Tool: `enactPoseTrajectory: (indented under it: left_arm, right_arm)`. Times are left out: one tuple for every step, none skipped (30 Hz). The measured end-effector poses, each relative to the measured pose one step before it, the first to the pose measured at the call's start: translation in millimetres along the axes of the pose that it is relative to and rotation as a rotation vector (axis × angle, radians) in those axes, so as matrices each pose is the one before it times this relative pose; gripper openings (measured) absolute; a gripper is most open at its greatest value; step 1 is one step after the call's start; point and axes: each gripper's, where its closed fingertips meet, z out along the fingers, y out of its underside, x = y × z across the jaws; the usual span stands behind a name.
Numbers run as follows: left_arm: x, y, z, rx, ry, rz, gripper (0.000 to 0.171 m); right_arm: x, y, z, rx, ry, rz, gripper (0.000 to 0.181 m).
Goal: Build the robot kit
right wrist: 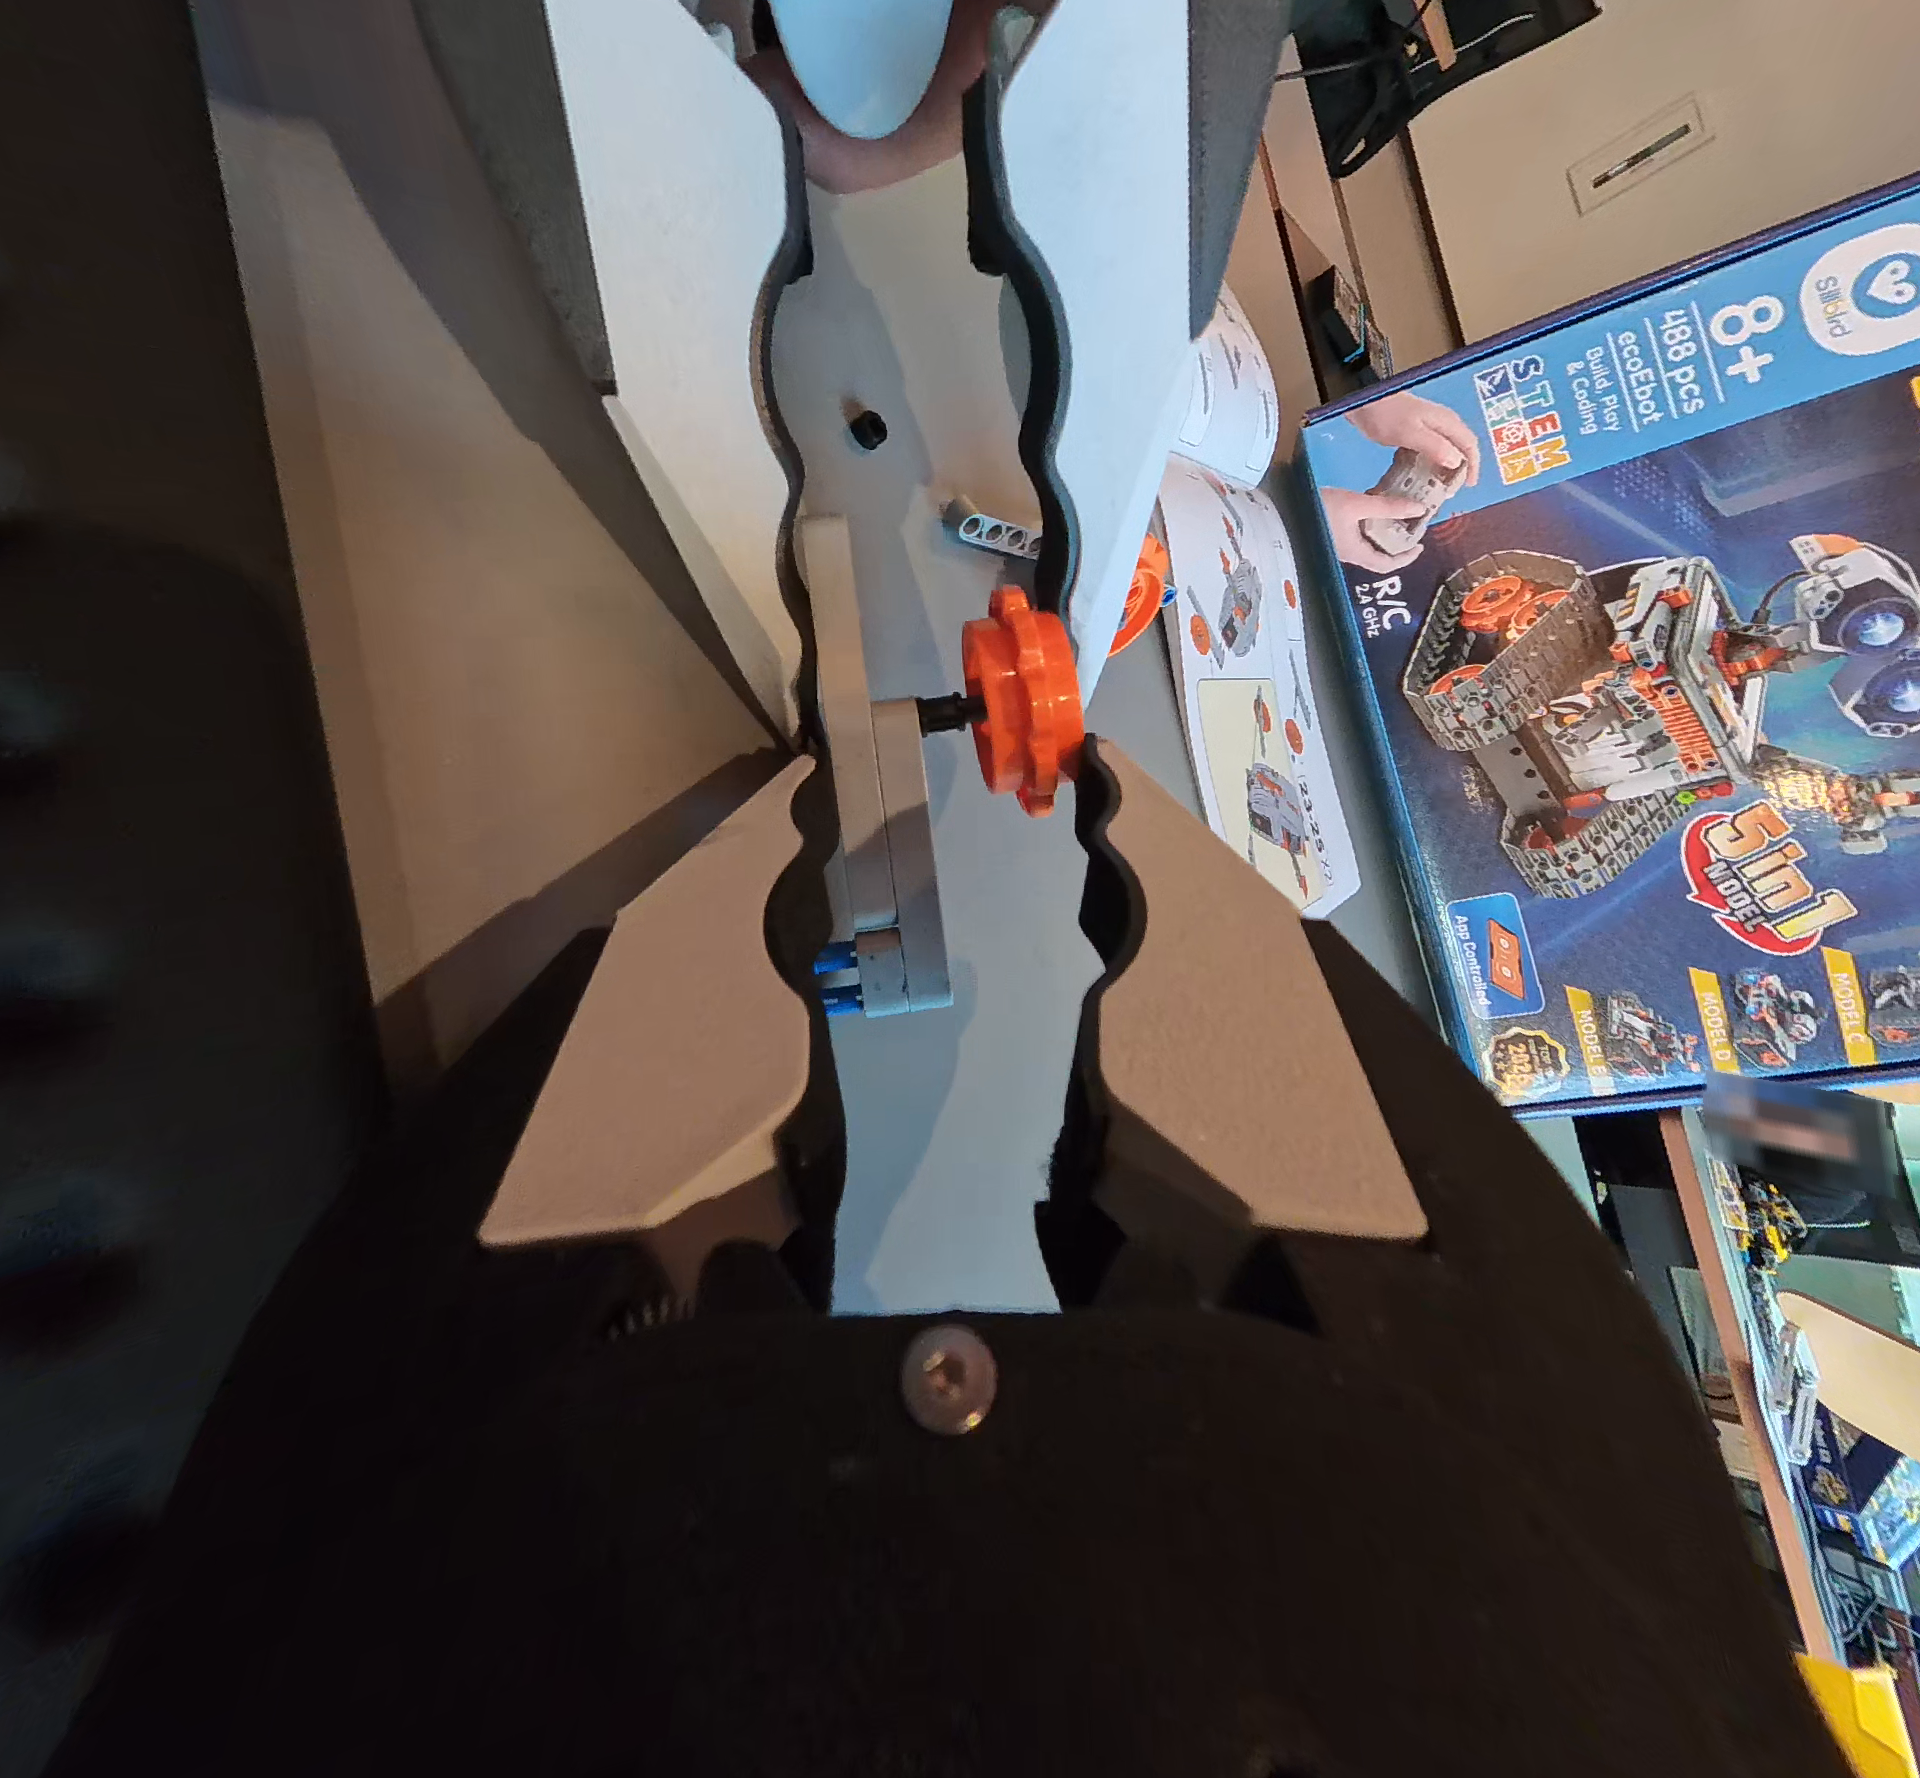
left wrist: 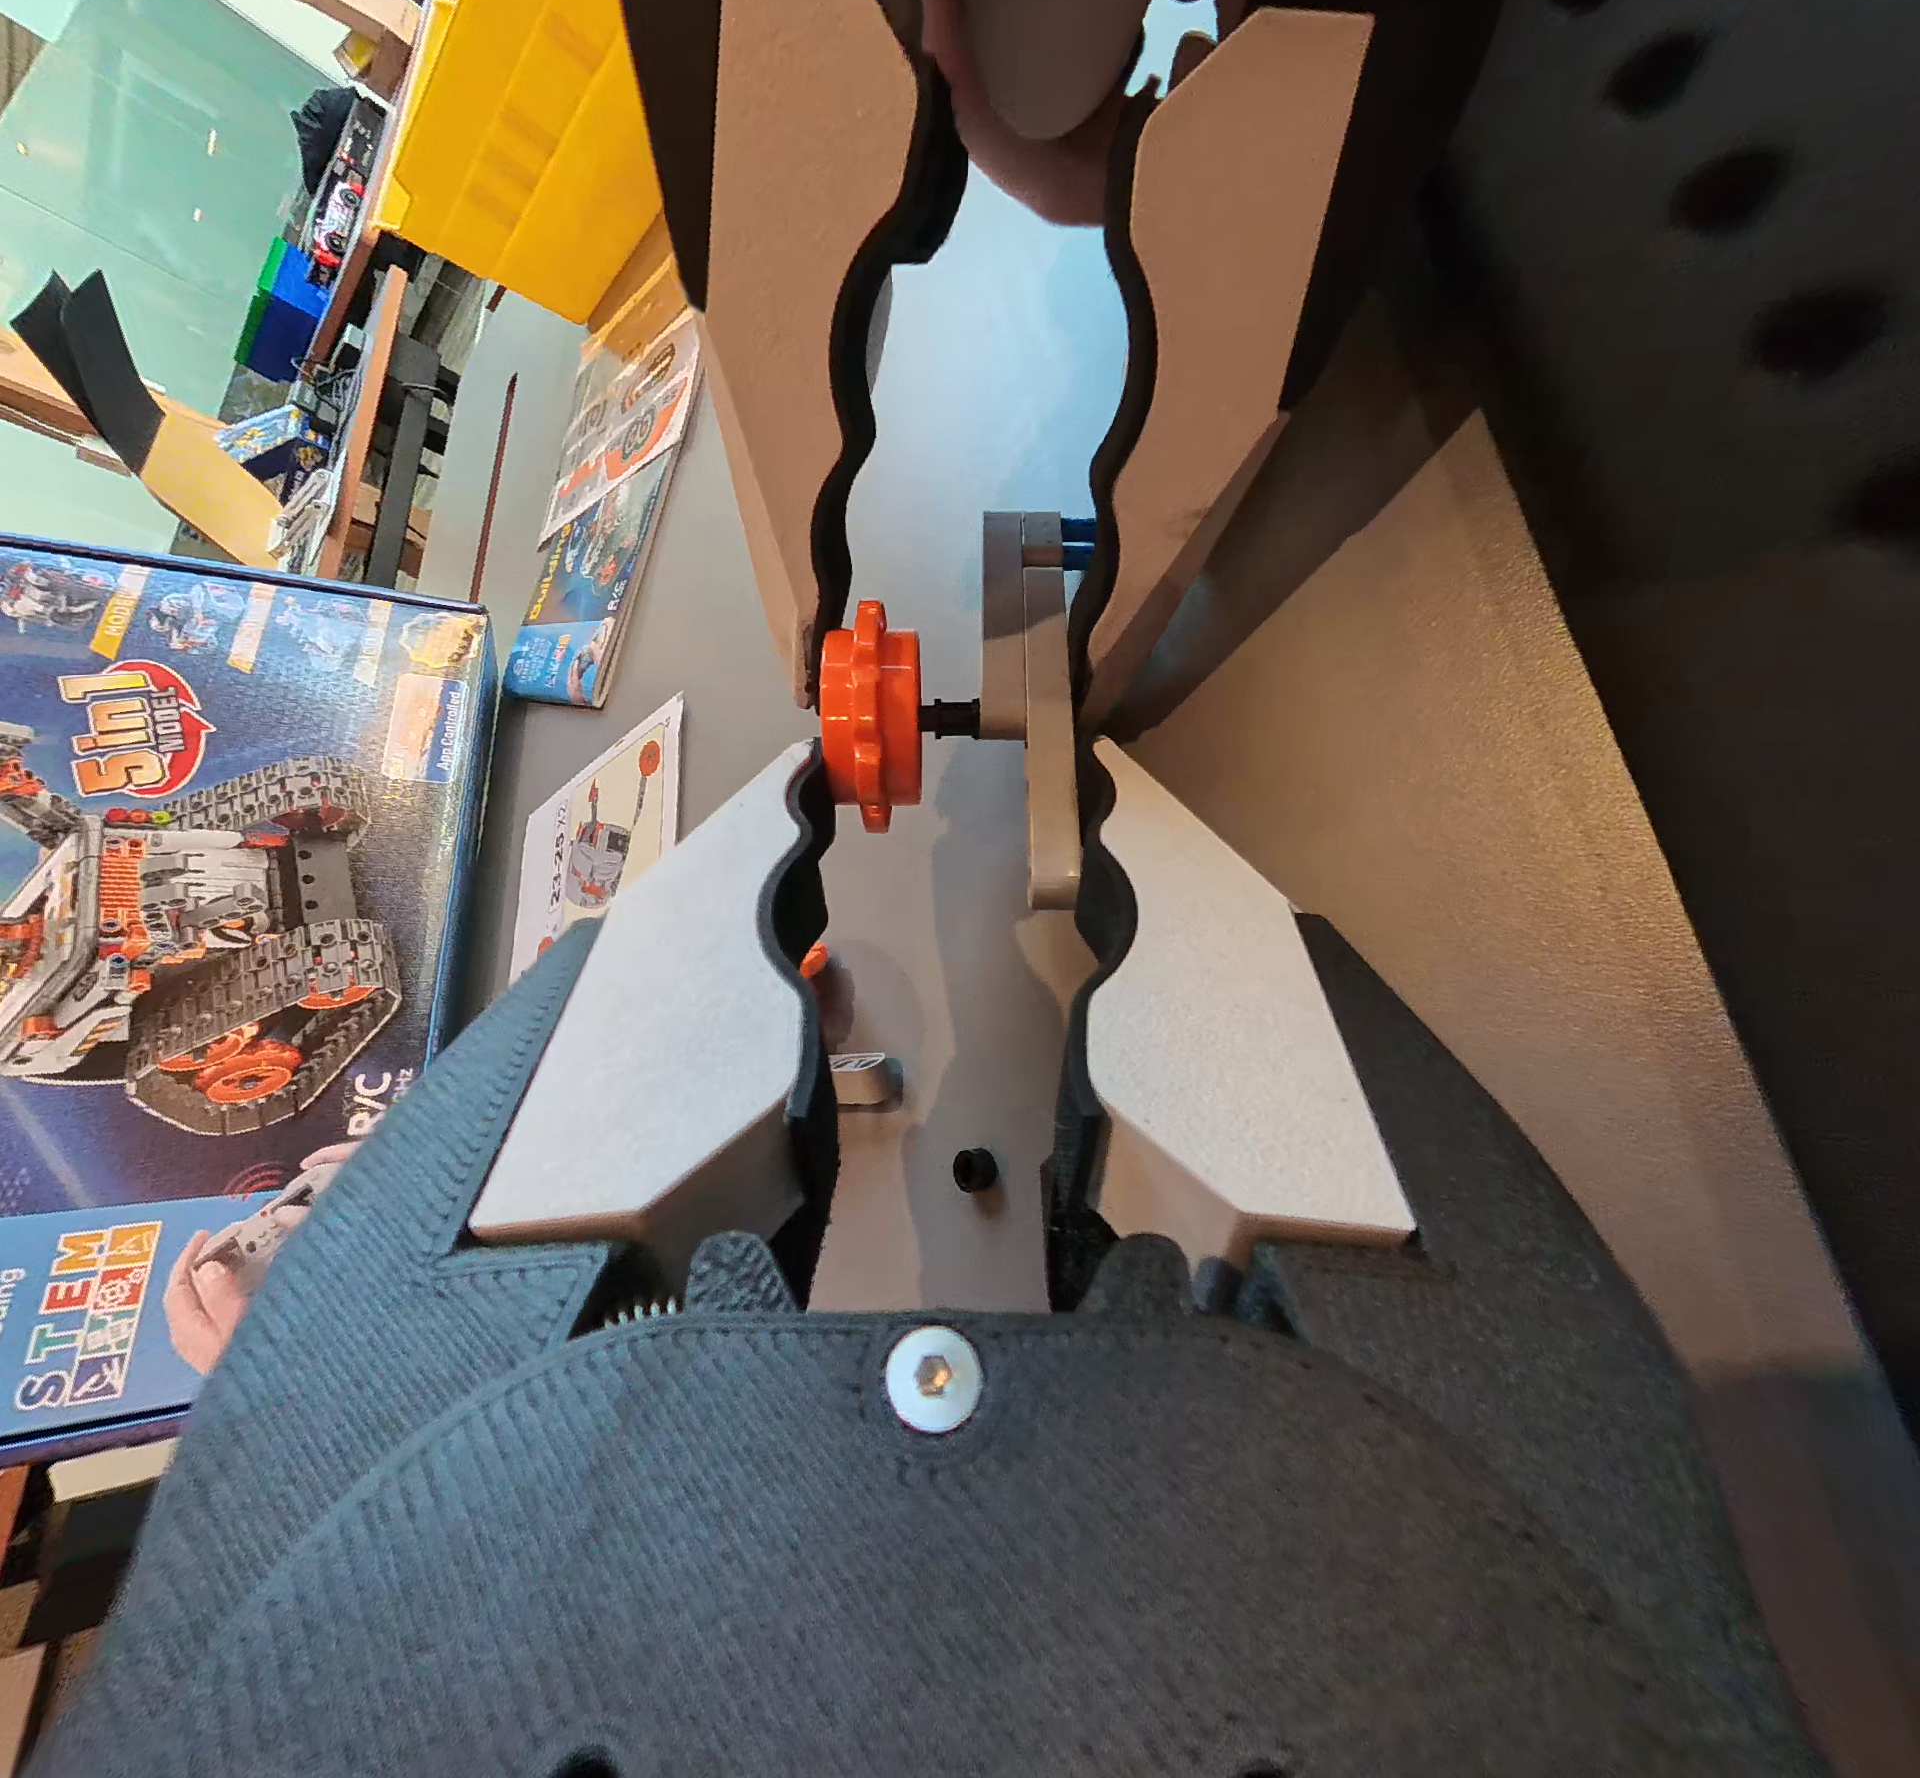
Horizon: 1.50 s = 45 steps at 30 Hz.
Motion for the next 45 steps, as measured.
enactPoseTrajectory:
  left_arm:
    - [0.01,0.21,0.13,0.00003,0.0032,-0.0039,0.046]
    - [0.00,0.07,0.06,0.00021,0.0023,-0.0035,0.046]
    - [-0.03,0.09,0.08,0.00012,0.0012,-0.0013,0.046]
    - [-0.05,-0.05,0.09,0.00075,0.0007,0.0009,0.046]
    - [0.04,-0.07,0.00,0.00178,0.0014,0.0012,0.046]
    - [-0.01,0.13,0.07,0.00067,0.0019,-0.0013,0.046]
    - [0.02,0.14,0.01,-0.00107,0.0019,-0.0037,0.046]
    - [-0.12,0.04,0.12,-0.00002,0.0019,-0.0026,0.046]
    - [-0.03,0.12,0.00,0.00030,0.0013,-0.0012,0.046]
    - [-0.07,0.01,0.06,0.00035,0.0002,0.0003,0.046]
    - [-0.10,0.13,0.03,0.00031,-0.0002,0.0009,0.046]
    - [0.02,-0.06,-0.03,0.00007,-0.0001,0.0007,0.046]
    - [0.02,0.04,-0.05,0.00021,-0.0009,0.0021,0.046]
    - [-0.14,-0.05,-0.07,0.00045,-0.0018,0.0036,0.046]
    - [-0.07,-0.05,-0.09,0.00092,-0.0029,0.0065,0.046]
    - [-0.17,-0.09,-0.14,0.00281,-0.0036,0.0097,0.046]
    - [-0.16,-0.08,-0.22,0.00314,-0.0024,0.0079,0.046]
    - [-0.18,0.12,-0.07,0.00119,-0.0006,0.0036,0.046]
    - [-0.13,0.08,0.03,0.00069,0.0008,-0.0006,0.046]
    - [-0.12,0.06,-0.07,0.00084,0.0008,0.0004,0.046]
    - [-0.11,0.01,0.04,0.00158,-0.0006,0.0025,0.046]
    - [-0.19,0.06,-0.04,0.00079,-0.0028,0.0044,0.046]
    - [-0.32,-0.03,0.13,0.00053,-0.0051,0.0076,0.046]
    - [-0.16,-0.18,0.00,0.00314,-0.0053,0.0111,0.046]
    - [-0.23,-0.33,-0.08,0.00615,-0.0045,0.0132,0.046]
    - [-0.08,-0.40,-0.03,0.00540,-0.0025,0.0100,0.046]
    - [-0.06,-0.10,0.07,0.00153,0.0000,0.0018,0.046]
    - [0.05,-0.06,0.17,-0.00136,0.0023,-0.0055,0.047]
    - [0.12,0.13,0.12,-0.00227,0.0034,-0.0094,0.047]
    - [0.18,0.08,0.16,-0.00313,0.0044,-0.0133,0.047]
    - [0.21,0.06,0.18,-0.00642,0.0058,-0.0183,0.046]
    - [0.19,0.25,0.22,-0.00767,0.0063,-0.0211,0.046]
    - [0.25,0.12,0.23,-0.00448,0.0048,-0.0166,0.046]
    - [0.08,0.10,0.24,-0.00155,0.0039,-0.0129,0.046]
    - [0.08,-0.01,0.16,-0.00087,0.0042,-0.0132,0.046]
    - [0.00,0.21,0.14,-0.00124,0.0036,-0.0113,0.046]
    - [0.10,0.15,0.13,-0.00043,0.0038,-0.0104,0.046]
    - [-0.06,0.11,0.26,-0.00094,0.0050,-0.0108,0.046]
    - [0.06,0.08,0.15,-0.00080,0.0037,-0.0068,0.046]
    - [0.03,0.15,0.03,-0.00045,0.0016,-0.0014,0.046]
    - [0.07,-0.01,0.03,-0.00047,0.0014,-0.0002,0.046]
    - [-0.04,0.05,0.06,0.00017,0.0018,-0.0021,0.046]
    - [0.03,0.05,0.16,0.00005,0.0021,-0.0037,0.046]
    - [0.01,0.00,-0.01,0.00003,0.0016,-0.0039,0.046]
    - [-0.09,0.06,0.01,-0.00022,-0.0001,-0.0020,0.046]
  right_arm:
    - [0.12,0.03,0.12,-0.0012,0.0004,0.0014,0.044]
    - [-0.07,0.15,-0.03,0.0004,-0.0013,0.0062,0.044]
    - [0.04,0.11,0.13,0.0017,-0.0022,0.0050,0.044]
    - [0.02,-0.09,-0.05,0.0007,0.0005,-0.0042,0.044]
    - [0.16,-0.08,-0.01,-0.0007,0.0031,-0.0058,0.044]
    - [0.17,-0.03,-0.03,-0.0012,0.0015,-0.0010,0.044]
    - [0.15,0.09,0.03,-0.0002,-0.0005,0.0020,0.044]
    - [-0.01,0.04,0.11,0.0011,-0.0012,0.0022,0.044]
    - [0.15,0.03,-0.05,0.0007,0.0000,0.0003,0.044]
    - [0.42,0.00,0.12,-0.0007,0.0035,-0.0007,0.045]
    - [0.64,-0.05,-0.05,0.0000,0.0042,0.0001,0.046]
    - [1.40,-0.14,-0.09,0.0004,0.0096,-0.0007,0.049]
    - [0.96,0.03,-0.17,-0.0009,0.0068,-0.0001,0.051]
    - [-1.41,-0.10,0.16,0.0000,-0.0087,0.0011,0.048]
    - [-1.01,-0.18,0.17,0.0010,-0.0046,-0.0023,0.046]
    - [-0.79,-0.31,0.19,0.0025,-0.0013,-0.0068,0.044]
    - [0.09,-0.29,0.04,0.0032,0.0060,-0.0071,0.044]
    - [0.21,-0.09,0.18,0.0028,0.0049,-0.0039,0.044]
    - [0.11,0.22,0.20,-0.0010,0.0031,-0.0020,0.044]
    - [0.18,-0.12,0.02,-0.0013,0.0028,-0.0049,0.044]
    - [0.21,0.06,0.13,-0.0015,0.0041,-0.0059,0.044]
    - [0.25,0.03,0.07,-0.0017,0.0042,-0.0053,0.044]
    - [0.24,0.31,0.12,-0.0032,0.0033,-0.0031,0.044]
    - [0.09,0.16,0.01,-0.0009,0.0005,0.0006,0.044]
    - [-0.08,0.26,0.05,-0.0001,-0.0029,0.0059,0.044]
    - [0.03,0.52,0.08,-0.0027,-0.0046,0.0096,0.044]
    - [0.59,0.32,-0.14,-0.0038,0.0002,0.0026,0.044]
    - [0.24,0.19,-0.08,-0.0032,-0.0002,0.0026,0.044]
    - [-0.19,0.16,-0.08,-0.0021,-0.0040,0.0056,0.043]
    - [-0.17,0.22,-0.18,-0.0034,-0.0038,0.0044,0.043]
    - [-0.20,0.20,-0.13,-0.0049,-0.0028,0.0041,0.043]
    - [-0.20,0.35,-0.07,-0.0016,-0.0057,0.0072,0.043]
    - [-0.30,0.21,-0.08,0.0013,-0.0074,0.0104,0.043]
    - [-0.16,0.25,-0.05,-0.0008,-0.0050,0.0061,0.043]
    - [-0.13,0.07,0.02,-0.0019,-0.0034,0.0046,0.043]
    - [-0.22,0.13,0.08,0.0002,-0.0049,0.0079,0.043]
    - [-0.12,0.22,0.05,0.0008,-0.0065,0.0113,0.043]
    - [-0.14,0.10,0.15,0.0005,-0.0046,0.0087,0.043]
    - [-0.33,-0.08,0.01,0.0011,-0.0036,0.0039,0.043]
    - [-0.40,-0.20,0.00,0.0020,-0.0014,0.0002,0.043]
    - [0.01,-0.10,-0.14,0.0014,0.0029,-0.0021,0.043]
    - [0.02,0.02,0.05,0.0004,-0.0006,0.0019,0.043]
    - [0.00,0.22,0.07,0.0003,-0.0023,0.0033,0.043]
    - [0.03,0.00,0.00,-0.0006,-0.0018,0.0018,0.043]
    - [-0.05,0.09,-0.08,-0.0017,0.0000,-0.0030,0.043]
